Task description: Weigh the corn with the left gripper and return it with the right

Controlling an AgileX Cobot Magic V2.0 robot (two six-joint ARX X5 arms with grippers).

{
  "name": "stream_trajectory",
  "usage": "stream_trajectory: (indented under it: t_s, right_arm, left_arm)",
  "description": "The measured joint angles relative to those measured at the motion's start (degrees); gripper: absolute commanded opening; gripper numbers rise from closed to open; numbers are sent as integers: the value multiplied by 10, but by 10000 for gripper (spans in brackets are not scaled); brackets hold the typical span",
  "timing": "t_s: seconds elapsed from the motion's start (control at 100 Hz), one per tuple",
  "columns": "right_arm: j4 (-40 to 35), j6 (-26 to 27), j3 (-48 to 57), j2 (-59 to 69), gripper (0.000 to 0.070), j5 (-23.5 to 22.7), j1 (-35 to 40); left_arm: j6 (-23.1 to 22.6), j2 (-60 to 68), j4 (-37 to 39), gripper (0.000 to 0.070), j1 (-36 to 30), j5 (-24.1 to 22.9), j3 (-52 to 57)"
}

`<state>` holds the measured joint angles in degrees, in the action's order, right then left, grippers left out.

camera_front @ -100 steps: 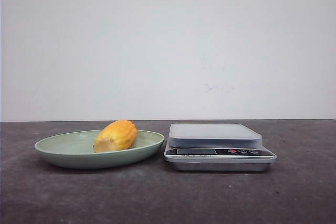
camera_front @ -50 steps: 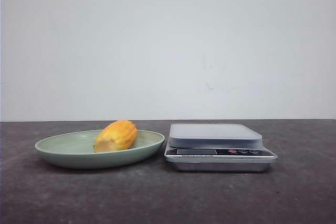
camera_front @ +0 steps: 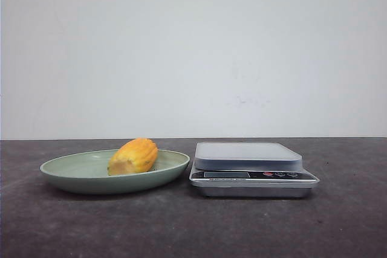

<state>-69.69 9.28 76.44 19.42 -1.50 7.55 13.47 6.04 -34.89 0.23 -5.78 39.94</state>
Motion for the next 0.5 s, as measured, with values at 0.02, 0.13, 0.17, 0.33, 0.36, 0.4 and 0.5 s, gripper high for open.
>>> stream_trajectory:
  t_s: [0.02,0.13,0.17,0.33,0.36,0.4,0.5]
  right_arm:
    - [0,0,0,0,9,0,0]
    - [0,0,0,0,9,0,0]
    - [0,0,0,0,9,0,0]
    - [0,0,0,0,9,0,0]
    - [0,0,0,0,9,0,0]
    - [0,0,0,0,9,0,0]
    - [0,0,0,0,9,0,0]
  left_arm:
    - [-6,-7,25,12,6,20,-22]
    - [-26,-31,128,11,19,69,-129]
    - [-30,-37,148,12,19,71,-164]
    - [-38,-43,178,12,19,72,-274]
    - [-40,-45,184,12,19,72,-289]
    - [-41,-50,191,12,19,72,-307]
    - [-47,-57,209,11,19,72,-335]
